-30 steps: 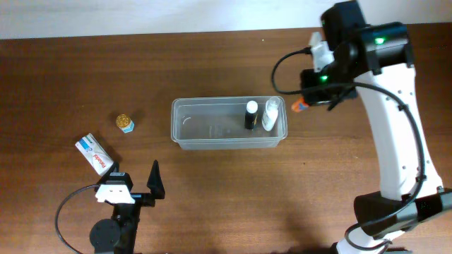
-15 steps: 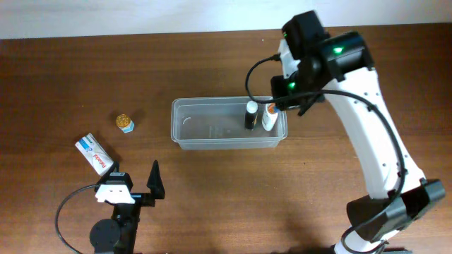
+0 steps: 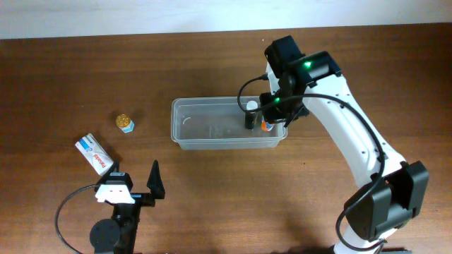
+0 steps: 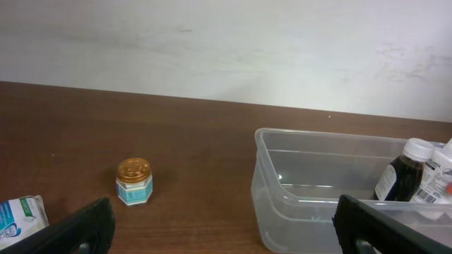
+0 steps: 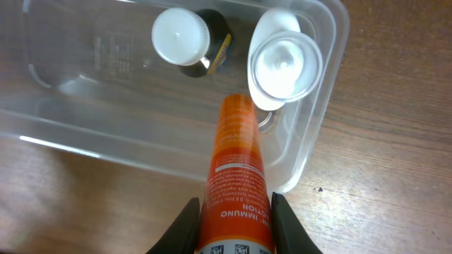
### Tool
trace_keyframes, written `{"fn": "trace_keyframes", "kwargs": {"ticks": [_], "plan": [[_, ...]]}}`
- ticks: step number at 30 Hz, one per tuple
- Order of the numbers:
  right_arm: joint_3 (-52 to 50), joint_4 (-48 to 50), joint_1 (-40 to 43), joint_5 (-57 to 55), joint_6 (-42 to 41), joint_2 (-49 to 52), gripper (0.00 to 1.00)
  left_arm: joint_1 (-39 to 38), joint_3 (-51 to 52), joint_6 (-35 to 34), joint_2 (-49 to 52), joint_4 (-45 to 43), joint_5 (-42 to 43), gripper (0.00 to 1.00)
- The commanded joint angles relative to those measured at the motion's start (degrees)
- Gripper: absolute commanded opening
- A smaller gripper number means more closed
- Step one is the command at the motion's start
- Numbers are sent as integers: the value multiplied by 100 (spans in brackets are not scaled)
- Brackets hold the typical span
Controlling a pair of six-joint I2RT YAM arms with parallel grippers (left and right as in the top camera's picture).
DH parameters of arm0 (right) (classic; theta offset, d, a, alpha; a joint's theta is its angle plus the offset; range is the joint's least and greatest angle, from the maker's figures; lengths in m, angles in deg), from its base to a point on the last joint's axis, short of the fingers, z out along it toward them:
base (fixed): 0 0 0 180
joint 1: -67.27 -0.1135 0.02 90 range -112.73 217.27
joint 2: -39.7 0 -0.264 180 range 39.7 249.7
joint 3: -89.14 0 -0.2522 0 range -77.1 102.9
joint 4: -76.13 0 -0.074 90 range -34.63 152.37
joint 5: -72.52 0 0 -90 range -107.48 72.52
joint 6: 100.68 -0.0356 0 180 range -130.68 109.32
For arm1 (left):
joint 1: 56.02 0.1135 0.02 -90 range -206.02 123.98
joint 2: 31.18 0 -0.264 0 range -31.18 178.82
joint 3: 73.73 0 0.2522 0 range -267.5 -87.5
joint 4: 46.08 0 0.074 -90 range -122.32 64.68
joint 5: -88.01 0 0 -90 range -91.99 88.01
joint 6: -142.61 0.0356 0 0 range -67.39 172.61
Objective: Pack container
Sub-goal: 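Carry the orange tube into the container near the bottles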
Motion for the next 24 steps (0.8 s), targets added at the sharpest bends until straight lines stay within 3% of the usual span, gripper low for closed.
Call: {"fn": "trace_keyframes", "kwargs": {"ticks": [1,11,24], "plan": [[-319,247,-50,46,-90,11,18,26,33,72,-48,9,-24,99],[-868,789,-50,-61,-87,37,19,26,33,72,-48,9,-24,99],[-1069,577,-50,-168,-92,122,24,26,33,72,-48,9,-24,99]]}}
